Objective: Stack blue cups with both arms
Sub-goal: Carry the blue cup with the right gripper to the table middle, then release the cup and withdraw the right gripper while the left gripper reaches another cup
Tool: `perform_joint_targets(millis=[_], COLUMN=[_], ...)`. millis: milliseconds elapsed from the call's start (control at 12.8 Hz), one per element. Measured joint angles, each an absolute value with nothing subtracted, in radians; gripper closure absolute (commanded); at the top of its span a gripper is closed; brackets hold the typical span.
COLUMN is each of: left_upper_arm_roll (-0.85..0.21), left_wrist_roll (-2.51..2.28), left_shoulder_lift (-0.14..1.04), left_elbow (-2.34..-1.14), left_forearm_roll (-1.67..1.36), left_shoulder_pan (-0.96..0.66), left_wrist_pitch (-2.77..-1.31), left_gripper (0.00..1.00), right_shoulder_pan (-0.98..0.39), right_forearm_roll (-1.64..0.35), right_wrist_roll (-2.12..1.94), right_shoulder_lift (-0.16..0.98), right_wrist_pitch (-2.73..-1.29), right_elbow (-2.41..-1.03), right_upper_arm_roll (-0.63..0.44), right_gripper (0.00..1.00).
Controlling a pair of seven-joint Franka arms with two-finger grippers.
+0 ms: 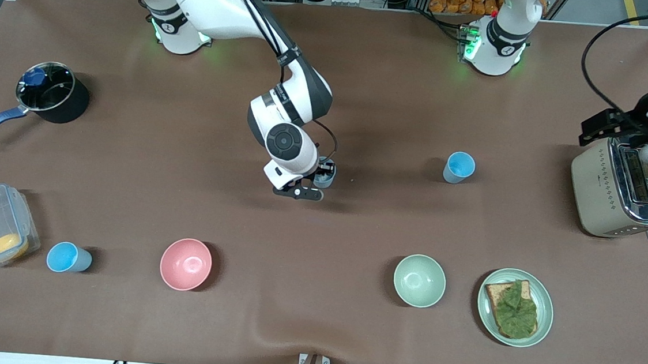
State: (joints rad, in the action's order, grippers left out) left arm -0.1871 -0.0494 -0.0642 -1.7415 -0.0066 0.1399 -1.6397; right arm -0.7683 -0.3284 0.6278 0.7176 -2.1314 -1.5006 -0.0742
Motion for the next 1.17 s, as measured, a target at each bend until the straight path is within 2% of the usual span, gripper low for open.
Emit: perform_joint_targets(millis=[156,312,702,1171], left_upper_arm_roll=[-0.191,-0.205,-0.222,-0.267], left_wrist_roll=[-0.084,-0.103,-0.107,-0.215], left_shoulder_lift=[-0.058,-0.049,-0.008,0.039], left_elbow=[-1.788,-1.836,-1.934,-2.041], left_forearm_roll=[-0.008,-0.012,-0.069,-0.090], left_shoulder_pan=[0.109,0.087,0.056,-0.010], left_wrist_pitch=[-1.700,-1.766,-1.907,-2.103], left_gripper=[0.00,0.00,0.00,0.00], right_shoulder_pan=[-0.767,-0.755,-0.601,-0.518], right_forearm_roll=[-0.329,-0.329,-0.316,-0.117], right_wrist_roll=[0.643,0.656,0.656,0.597], right_shoulder_lift=[0.706,0.668,0.502,0.347], right_wrist_pitch=[-2.110,-2.028,-1.772,-1.562], right_elbow=[-1.471,-1.429,-1.329,-1.322], right_upper_arm_roll=[-0.084,-0.096,-0.109,-0.111], right_gripper=[0.00,0.00,0.00,0.00])
